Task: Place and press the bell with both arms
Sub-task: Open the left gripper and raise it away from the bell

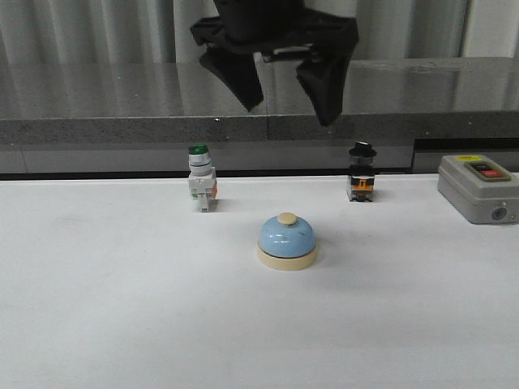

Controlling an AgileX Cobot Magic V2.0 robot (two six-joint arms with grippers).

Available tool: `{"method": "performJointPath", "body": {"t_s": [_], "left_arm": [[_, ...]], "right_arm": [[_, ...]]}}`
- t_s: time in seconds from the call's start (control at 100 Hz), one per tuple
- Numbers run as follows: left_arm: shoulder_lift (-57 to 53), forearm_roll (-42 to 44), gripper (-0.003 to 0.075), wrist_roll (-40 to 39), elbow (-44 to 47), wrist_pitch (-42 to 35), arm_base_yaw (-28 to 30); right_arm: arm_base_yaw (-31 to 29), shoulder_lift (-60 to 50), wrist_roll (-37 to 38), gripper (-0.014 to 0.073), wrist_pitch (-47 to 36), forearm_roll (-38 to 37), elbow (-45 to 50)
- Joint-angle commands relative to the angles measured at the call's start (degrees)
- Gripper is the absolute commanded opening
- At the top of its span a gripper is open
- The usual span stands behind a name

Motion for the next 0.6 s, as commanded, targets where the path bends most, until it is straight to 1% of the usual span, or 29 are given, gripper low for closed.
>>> {"method": "performJointPath", "body": {"t_s": [0.0, 0.21, 0.3, 0.44, 0.59], "left_arm": [[-5.4, 0.0, 0.0671, -0.5, -0.9, -1.7, 1.1], [-10.3, 0.0, 0.0671, -0.5, 2.5, -2.4, 4.6], [-13.0, 0.0, 0.0671, -0.5, 4.9, -3.9, 6.5], [-18.4, 0.0, 0.0671, -1.0, 10.4, -6.8, 10.1], [-25.6, 0.0, 0.0671, -2.4, 18.9, -12.0, 14.7]], "right_arm": [[-0.3, -1.1, -0.1, -0.0069, -4.7, -0.2, -0.8], [-0.3, -1.1, -0.1, -0.0069, -4.7, -0.2, -0.8], [-0.3, -1.1, -0.1, -0.0069, -4.7, -0.2, -0.8], [-0.3, -1.1, -0.1, -0.0069, -4.7, -0.2, -0.8], [-0.3, -1.1, -0.1, -0.0069, -4.7, -0.2, -0.8]]}}
